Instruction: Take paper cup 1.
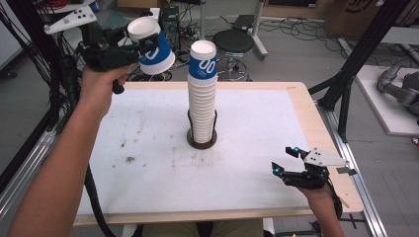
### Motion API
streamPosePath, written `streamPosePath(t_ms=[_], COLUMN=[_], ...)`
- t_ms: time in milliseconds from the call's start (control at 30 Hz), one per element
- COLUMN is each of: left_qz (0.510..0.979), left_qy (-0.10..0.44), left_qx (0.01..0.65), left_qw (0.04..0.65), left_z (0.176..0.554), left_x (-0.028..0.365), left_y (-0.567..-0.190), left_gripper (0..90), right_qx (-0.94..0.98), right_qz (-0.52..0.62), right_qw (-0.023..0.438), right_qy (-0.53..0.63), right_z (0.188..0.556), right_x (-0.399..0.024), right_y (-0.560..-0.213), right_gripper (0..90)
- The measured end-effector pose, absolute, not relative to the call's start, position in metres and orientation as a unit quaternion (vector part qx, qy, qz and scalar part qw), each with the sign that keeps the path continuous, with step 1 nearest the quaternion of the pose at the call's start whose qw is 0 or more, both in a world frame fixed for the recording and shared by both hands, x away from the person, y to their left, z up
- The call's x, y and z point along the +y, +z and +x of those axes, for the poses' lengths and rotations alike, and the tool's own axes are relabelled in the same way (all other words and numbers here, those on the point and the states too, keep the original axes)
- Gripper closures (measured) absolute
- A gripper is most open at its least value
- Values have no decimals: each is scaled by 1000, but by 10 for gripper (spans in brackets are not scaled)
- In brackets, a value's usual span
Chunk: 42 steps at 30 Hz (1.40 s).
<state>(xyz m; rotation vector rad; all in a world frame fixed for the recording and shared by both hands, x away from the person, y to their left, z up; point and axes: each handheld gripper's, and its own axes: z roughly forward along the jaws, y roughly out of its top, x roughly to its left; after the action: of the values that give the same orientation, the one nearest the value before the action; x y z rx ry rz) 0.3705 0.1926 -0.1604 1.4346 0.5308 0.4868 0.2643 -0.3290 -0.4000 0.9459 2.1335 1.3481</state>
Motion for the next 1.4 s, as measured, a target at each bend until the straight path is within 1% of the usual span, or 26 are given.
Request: streamPosePath(t_ms=[333,633,967,1100,1400], left_qz=[660,680,678,680,701], left_qy=[198,188,171,167,153], left_qx=[227,214,220,217,206], left_qw=[688,676,680,680,665], left_z=[352,345,340,337,329], left_x=[203,202,202,200,186], left_y=[-200,-231,-264,-273,-295], left_gripper=[289,289,289,289,289], right_qx=[779,782,784,786,790], right_qz=[336,333,334,331,325], right_qw=[210,210,205,204,198], right_qy=[487,483,481,481,481], right_z=[266,267,268,270,270], right_x=[-324,-319,-315,-313,-309], right_y=[-402,-403,-403,-403,-403], right_gripper=[217,217,213,213,211])
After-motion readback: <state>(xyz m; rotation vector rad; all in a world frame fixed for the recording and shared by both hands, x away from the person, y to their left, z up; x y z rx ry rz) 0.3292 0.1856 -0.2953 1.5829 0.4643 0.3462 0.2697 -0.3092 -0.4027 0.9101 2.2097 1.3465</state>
